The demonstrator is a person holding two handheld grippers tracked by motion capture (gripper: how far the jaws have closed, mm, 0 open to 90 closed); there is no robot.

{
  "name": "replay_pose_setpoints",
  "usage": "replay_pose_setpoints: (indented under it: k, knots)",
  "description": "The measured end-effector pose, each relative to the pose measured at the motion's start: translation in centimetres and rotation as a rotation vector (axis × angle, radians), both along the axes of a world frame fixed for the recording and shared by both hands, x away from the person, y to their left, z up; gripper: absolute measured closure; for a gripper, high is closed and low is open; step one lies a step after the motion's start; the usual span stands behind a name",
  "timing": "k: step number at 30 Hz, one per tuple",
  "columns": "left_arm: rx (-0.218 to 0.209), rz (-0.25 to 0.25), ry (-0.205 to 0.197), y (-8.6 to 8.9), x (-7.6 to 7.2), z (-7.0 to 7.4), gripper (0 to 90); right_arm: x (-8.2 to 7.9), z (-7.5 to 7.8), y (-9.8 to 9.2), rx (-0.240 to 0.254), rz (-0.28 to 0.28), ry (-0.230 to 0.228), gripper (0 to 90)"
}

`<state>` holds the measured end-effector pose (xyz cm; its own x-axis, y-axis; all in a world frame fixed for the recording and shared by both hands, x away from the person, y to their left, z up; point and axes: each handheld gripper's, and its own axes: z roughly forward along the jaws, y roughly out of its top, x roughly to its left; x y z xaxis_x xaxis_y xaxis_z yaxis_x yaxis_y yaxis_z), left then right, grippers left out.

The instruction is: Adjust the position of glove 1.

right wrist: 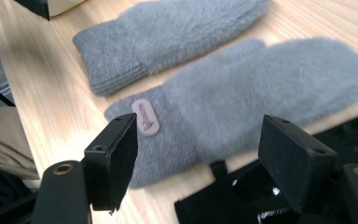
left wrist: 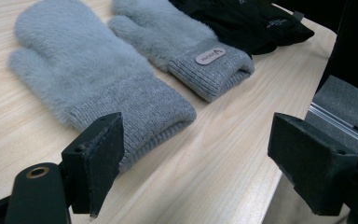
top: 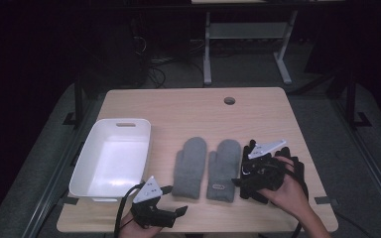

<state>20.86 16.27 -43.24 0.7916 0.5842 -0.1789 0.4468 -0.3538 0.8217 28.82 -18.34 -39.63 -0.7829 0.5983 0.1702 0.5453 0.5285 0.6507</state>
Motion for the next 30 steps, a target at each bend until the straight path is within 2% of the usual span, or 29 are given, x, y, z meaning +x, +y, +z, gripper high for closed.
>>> replay_pose_setpoints:
  k: [2, 4, 8, 18, 24, 25, 26, 28, 30]
  knots:
    - [0.0, 0.0, -0.002, 0.0, 0.1, 0.0, 18.4, 0.7, 0.2, 0.5, -0.006, 0.007, 0.0, 27.6]
    - [-0.003, 0.002, -0.001, 0.1, 0.1, 0.0, 18.4, 1.8, 0.4, 1.3, -0.022, 0.02, 0.026, 27.6]
    - [-0.002, 0.006, 0.002, 0.1, 0.0, 0.1, 18.4, 2.8, 0.5, 2.0, -0.022, 0.036, 0.05, 27.6]
    - [-0.008, 0.006, -0.004, 0.2, 0.0, 0.2, 18.4, 5.3, 0.5, 4.2, -0.104, 0.07, 0.07, 29.9]
    - [-0.001, 0.001, -0.001, 0.1, 0.1, 0.1, 18.4, 6.7, -0.5, 4.8, -0.138, 0.061, 0.08, 32.2]
    - [-0.001, 0.001, -0.001, 0.1, 0.1, 0.1, 18.4, 6.9, -0.9, 5.0, -0.162, 0.062, 0.088, 34.5]
    - [-0.006, 0.003, -0.001, 0.1, 0.1, 0.0, 18.4, 6.9, -0.9, 5.0, -0.162, 0.062, 0.088, 34.5]
    - [-0.007, 0.003, 0.0, 0.1, 0.1, 0.1, 18.4, 7.2, -1.8, 5.6, -0.213, 0.069, 0.091, 36.5]
    - [-0.006, 0.003, 0.0, 0.1, 0.1, 0.1, 18.4, 7.2, -2.1, 5.7, -0.223, 0.071, 0.096, 37.3]
